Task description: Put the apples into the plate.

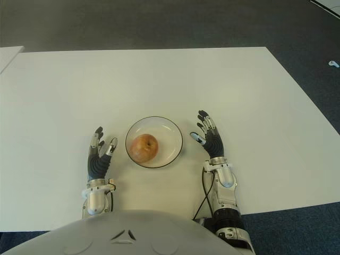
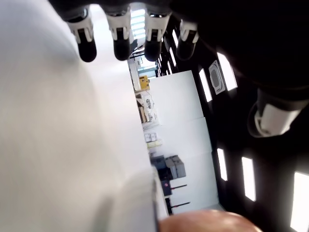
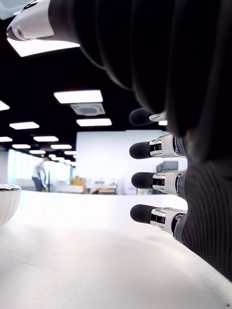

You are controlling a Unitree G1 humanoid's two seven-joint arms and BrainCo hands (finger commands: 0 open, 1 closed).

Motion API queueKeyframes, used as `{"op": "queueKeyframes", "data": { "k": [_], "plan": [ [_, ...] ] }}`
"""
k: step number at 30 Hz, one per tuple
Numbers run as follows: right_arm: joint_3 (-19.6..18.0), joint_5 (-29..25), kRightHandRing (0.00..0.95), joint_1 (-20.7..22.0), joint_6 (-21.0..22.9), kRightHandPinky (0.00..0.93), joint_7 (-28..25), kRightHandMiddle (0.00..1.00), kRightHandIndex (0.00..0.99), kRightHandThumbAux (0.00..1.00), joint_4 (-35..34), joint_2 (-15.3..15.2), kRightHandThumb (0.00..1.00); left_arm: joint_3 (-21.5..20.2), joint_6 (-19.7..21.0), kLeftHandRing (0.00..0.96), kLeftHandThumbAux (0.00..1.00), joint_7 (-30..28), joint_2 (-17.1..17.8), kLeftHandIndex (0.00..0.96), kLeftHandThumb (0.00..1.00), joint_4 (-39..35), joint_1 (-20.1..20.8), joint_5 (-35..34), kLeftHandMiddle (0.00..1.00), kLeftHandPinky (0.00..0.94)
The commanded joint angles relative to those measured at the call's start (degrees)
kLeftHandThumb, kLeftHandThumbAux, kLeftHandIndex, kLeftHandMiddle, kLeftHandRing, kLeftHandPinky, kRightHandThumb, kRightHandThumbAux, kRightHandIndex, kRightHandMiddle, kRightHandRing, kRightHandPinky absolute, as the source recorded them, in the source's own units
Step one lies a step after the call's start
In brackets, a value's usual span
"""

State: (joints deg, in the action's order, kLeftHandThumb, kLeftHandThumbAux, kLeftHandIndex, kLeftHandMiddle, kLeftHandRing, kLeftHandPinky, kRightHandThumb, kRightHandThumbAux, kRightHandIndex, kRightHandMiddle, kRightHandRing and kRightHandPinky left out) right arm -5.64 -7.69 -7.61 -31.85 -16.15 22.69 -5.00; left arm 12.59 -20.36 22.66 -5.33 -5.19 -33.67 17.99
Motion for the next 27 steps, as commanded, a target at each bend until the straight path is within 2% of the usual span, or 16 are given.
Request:
{"op": "queueKeyframes", "data": {
  "k": [1, 6, 12, 17, 22, 27],
  "plan": [
    [0.1, -2.0, 0.0, -5.8, 4.4, 0.0, -0.5, 0.0, 0.0, 0.584, 5.0, 2.0, 0.086, 3.5, -1.6, 0.0, 0.39, -1.0, -2.3, 0.125, 0.132, -2.5, -4.0, -2.3, 0.043, 0.002],
    [-0.1, -3.2, 0.0, -7.2, 5.8, 0.0, -1.5, 0.0, 0.0, 0.59, 1.6, 1.3, 0.096, 4.0, -2.8, 0.006, 0.374, -3.8, -1.6, 0.086, 0.126, 1.3, -3.6, -7.1, 0.05, 0.004],
    [1.3, -4.3, 0.0, -10.5, 8.0, 0.0, -1.5, 0.0, 0.001, 0.586, -5.6, 1.8, 0.109, 4.9, -2.3, 0.0, 0.359, -4.2, -0.7, 0.024, 0.085, 1.2, -4.2, -5.5, 0.023, 0.0],
    [2.2, -5.0, 0.0, -12.8, 12.1, 0.0, -2.8, 0.0, 0.0, 0.583, -10.7, 0.4, 0.118, 7.0, 2.0, 0.0, 0.359, -5.2, 0.1, 0.004, 0.062, -4.6, -8.0, -4.7, 0.004, 0.0],
    [3.0, -5.7, 0.0, -14.3, 15.4, 0.0, -3.3, 0.0, 0.0, 0.578, -14.9, -0.1, 0.126, 7.8, 5.5, 0.0, 0.369, -5.5, 0.9, 0.0, 0.05, -7.4, -9.5, -5.3, 0.0, 0.0],
    [4.0, -5.7, 0.0, -15.7, 18.3, 0.0, -2.3, 0.0, 0.0, 0.548, -19.9, 0.4, 0.134, 8.5, 6.3, 0.0, 0.39, -5.3, 1.0, 0.0, 0.05, -9.3, -11.0, -6.4, 0.0, 0.0]
  ]
}}
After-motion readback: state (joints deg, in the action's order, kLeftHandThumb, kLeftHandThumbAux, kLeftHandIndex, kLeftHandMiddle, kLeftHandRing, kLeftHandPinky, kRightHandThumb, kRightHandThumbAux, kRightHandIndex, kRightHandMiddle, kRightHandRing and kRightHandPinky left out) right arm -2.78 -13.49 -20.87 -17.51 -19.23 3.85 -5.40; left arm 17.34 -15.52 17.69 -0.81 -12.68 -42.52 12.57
